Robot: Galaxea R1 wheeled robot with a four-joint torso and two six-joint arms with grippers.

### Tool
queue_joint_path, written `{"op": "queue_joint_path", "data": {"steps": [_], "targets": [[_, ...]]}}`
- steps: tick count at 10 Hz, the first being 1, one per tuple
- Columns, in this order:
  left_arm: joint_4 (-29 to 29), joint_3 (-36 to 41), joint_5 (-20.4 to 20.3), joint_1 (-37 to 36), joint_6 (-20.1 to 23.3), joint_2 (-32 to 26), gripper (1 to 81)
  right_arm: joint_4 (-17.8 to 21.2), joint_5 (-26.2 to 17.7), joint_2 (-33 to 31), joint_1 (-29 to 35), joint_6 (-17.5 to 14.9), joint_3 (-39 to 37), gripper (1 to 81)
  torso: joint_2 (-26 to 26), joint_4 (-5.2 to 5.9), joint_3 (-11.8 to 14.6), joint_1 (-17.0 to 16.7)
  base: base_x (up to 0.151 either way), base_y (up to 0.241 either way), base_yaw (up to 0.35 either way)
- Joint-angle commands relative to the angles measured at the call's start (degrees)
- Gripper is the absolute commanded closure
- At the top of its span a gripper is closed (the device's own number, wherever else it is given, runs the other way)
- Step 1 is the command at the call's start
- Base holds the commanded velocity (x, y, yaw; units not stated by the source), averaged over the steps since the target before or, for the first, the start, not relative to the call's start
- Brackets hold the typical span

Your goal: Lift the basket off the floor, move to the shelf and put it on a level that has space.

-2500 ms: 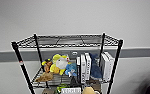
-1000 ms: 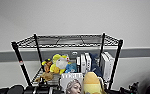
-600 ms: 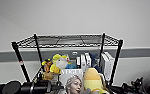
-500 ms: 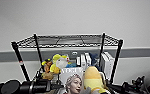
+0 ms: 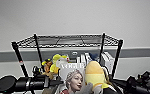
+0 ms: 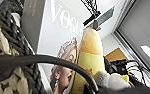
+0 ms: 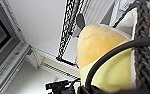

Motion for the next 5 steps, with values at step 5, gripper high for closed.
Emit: {"op": "queue_joint_path", "data": {"steps": [5], "targets": [[-5.02,4.11,2.35,-18.95,-7.36,-0.05,81.1,9.04,-2.4,0.22,19.71,-0.08,6.2,81.1,0.0,0.0,0.0,0.0,0.0,0.0,0.0]]}}
